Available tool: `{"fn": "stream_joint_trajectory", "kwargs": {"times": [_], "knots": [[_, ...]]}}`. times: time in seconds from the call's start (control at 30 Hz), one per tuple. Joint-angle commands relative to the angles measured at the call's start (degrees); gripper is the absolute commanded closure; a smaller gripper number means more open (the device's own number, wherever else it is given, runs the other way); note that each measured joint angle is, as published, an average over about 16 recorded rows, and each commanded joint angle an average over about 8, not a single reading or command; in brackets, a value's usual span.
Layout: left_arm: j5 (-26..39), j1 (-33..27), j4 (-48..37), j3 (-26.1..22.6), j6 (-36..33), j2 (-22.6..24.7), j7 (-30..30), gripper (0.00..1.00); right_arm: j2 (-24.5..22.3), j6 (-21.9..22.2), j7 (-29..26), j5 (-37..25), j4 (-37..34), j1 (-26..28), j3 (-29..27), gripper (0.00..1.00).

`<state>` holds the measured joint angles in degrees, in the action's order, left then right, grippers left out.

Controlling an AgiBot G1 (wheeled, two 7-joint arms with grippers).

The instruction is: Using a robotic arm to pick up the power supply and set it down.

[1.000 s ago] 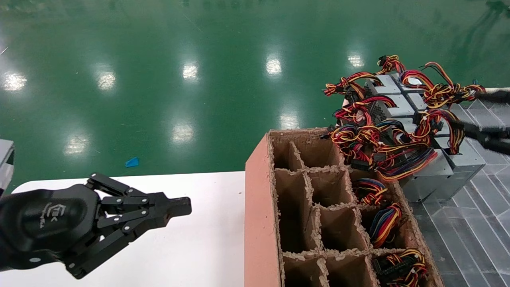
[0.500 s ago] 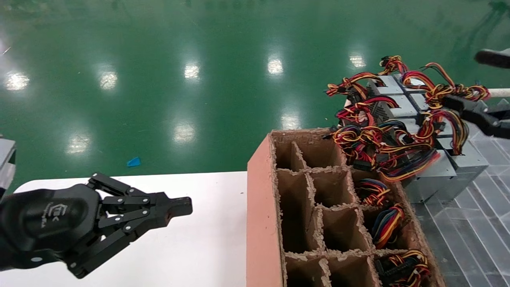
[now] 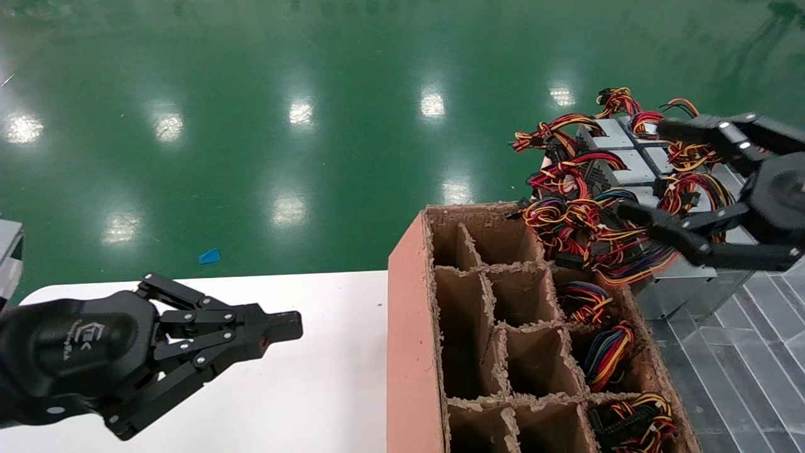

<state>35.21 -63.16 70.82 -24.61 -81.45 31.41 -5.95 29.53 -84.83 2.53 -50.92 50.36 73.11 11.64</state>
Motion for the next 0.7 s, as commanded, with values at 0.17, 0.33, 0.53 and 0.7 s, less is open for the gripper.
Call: {"fn": "stream_joint_trajectory", "kwargs": {"times": [0.17,0.33,0.53,0.7], "knots": [[0.00,0.00,0.00,0.00,0.00,0.00,0.00,0.60,0.89,-0.14,-2.16,1.47,3.77,-1.88,0.71,0.00],[0.00,0.00,0.00,0.00,0.00,0.00,0.00,0.00,1.64,-0.26,-3.96,2.70,6.92,-3.44,1.31,0.00],[0.00,0.00,0.00,0.00,0.00,0.00,0.00,0.00,2.55,-0.40,-6.16,4.20,10.76,-5.35,2.03,0.00],[0.00,0.00,0.00,0.00,0.00,0.00,0.00,0.00,3.30,-0.52,-7.97,5.44,13.94,-6.93,2.63,0.00]]}}
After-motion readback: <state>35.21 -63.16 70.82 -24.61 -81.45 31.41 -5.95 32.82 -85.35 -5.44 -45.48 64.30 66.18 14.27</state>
